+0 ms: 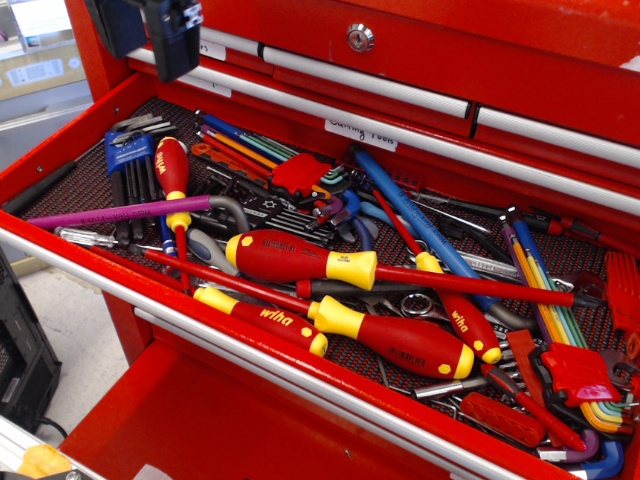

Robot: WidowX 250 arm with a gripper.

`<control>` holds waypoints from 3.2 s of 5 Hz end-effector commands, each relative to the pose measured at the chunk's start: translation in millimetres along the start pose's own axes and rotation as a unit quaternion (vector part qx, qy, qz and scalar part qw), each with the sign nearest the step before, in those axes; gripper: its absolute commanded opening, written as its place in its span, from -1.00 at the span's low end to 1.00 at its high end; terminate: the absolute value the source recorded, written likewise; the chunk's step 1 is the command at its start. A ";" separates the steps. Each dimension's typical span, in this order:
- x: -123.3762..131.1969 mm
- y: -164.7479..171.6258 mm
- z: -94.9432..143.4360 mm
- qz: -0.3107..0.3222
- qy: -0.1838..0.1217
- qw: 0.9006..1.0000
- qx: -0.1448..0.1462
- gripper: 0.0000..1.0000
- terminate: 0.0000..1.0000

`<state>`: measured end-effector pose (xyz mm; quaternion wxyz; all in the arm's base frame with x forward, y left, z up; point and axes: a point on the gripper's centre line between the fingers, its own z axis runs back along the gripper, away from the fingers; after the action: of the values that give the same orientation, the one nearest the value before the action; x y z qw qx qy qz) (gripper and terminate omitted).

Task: Pick up violet Allen key

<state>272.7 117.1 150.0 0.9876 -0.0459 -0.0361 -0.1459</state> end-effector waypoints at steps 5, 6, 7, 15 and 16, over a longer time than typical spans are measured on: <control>8.1 12.6 -86.1 -0.261 -0.119 0.958 0.002 1.00 -1.00; 9.7 14.4 -97.0 -0.252 -0.125 0.959 -0.023 1.00 -1.00; 11.3 14.1 -107.0 -0.249 -0.136 0.958 -0.036 1.00 -1.00; 40.5 22.4 -30.9 -0.246 -0.065 0.966 0.052 -1.00 -1.00; 42.7 6.2 18.4 -0.241 -0.019 0.963 0.118 -1.00 -1.00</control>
<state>309.8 109.0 156.2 0.9220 0.0574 -0.0406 -0.3808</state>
